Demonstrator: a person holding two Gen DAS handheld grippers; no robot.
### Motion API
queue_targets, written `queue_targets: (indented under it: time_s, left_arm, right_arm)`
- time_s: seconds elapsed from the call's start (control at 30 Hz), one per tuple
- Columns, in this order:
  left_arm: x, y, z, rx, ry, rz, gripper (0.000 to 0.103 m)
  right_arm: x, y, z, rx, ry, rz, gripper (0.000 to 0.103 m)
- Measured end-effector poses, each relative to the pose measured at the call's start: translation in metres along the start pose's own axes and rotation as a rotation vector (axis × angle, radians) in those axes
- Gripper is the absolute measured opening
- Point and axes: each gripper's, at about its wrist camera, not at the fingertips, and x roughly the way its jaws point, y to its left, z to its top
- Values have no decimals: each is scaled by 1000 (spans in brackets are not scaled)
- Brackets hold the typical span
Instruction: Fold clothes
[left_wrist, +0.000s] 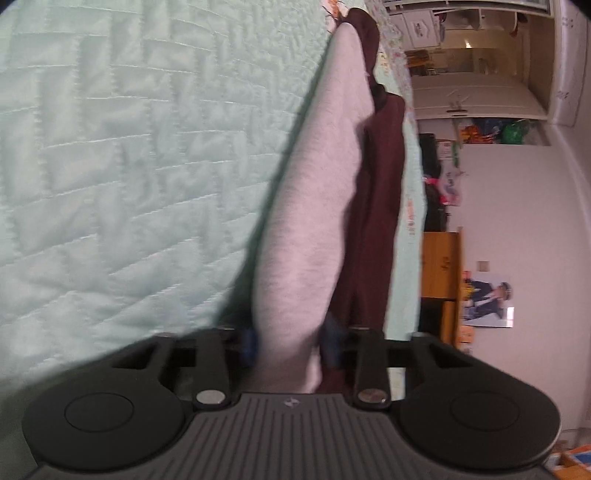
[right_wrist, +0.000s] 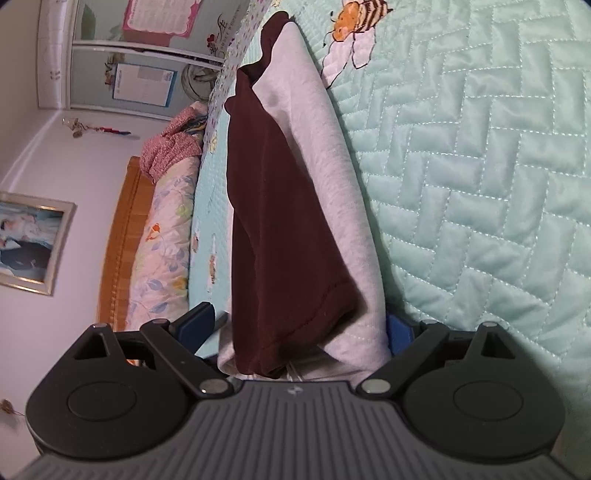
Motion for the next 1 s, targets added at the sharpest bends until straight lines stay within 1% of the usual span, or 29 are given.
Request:
queue_targets:
  time_s: [0.07, 0.1, 0.17, 0.23, 0.27, 0.3, 0.37, 0.5, 0.6, 0.67, 0.7, 0.73, 0.77, 0.8, 0.83, 0.93, 1.0]
  left_arm:
    - [0, 2, -3, -2, -12, 10, 28]
    - [0, 2, -5, -3, -17, 15, 28]
    - [1, -1, -8, 17, -31, 40, 27]
    - [2, -9, -11, 53, -44, 72, 27]
    - [3, -14, -12, 69, -51, 86, 27]
    - [3, -17, -13, 83, -57, 98, 27]
    - [3, -15, -14, 67, -58, 85, 30]
    - [4, -8, -7, 44, -35, 52, 31]
    - [8, -10, -2, 71, -15, 60, 32]
    - [9, -10, 1, 72, -3, 58, 36]
    - [10, -9, 3, 68, 1, 55, 36]
    - [10, -11, 2, 82, 0, 70, 36]
    - [10, -13, 2, 97, -1, 84, 34]
    - [11, -15, 1, 113, -3, 101, 32]
    - [11, -21, -1, 153, -13, 138, 26]
    - [16, -40, -11, 268, -55, 228, 19]
    - [19, -51, -15, 332, -77, 282, 17]
  right_arm:
    - [-2, -3, 0, 0, 3, 11, 89]
    - [-3, -4, -1, -7, 5, 2, 83]
    - [-5, -5, -2, -17, 4, -32, 66]
    - [-4, -11, -4, -1, 7, -52, 33]
    - [-3, -14, -5, 9, 9, -60, 28]
    - [-3, -17, -6, 25, 6, -51, 27]
    - [-4, -24, -8, 60, -1, -13, 27]
    - [-3, -38, -3, 142, 5, 73, 29]
    - [7, -40, 4, 148, 39, 106, 29]
    - [16, -37, 8, 130, 65, 108, 29]
    - [18, -36, 9, 128, 69, 112, 29]
    - [19, -36, 9, 129, 68, 117, 28]
    - [19, -35, 8, 122, 64, 112, 25]
    - [19, -33, 6, 100, 57, 100, 21]
    - [18, -31, 4, 79, 47, 87, 20]
    - [14, -22, -1, 34, 19, 43, 20]
    - [13, -15, -3, 10, 7, 8, 20]
